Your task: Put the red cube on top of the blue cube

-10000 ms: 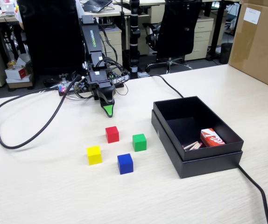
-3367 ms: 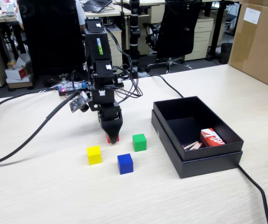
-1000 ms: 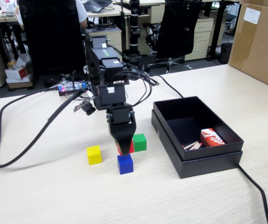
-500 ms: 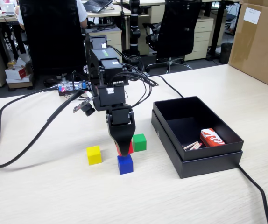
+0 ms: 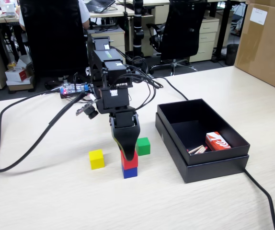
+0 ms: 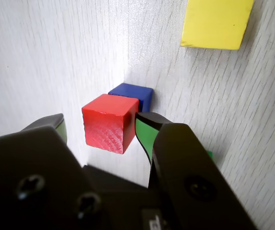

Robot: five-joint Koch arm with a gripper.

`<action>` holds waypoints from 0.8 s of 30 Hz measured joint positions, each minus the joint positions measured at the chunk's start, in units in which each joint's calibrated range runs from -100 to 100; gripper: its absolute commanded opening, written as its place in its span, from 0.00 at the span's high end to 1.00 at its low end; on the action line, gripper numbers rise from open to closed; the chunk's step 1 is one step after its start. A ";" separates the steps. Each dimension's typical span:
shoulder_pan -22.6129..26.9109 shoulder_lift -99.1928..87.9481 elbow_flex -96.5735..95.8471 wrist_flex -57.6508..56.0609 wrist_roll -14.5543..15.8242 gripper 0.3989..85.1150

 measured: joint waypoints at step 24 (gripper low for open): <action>0.39 -46.86 -36.60 0.15 0.00 0.43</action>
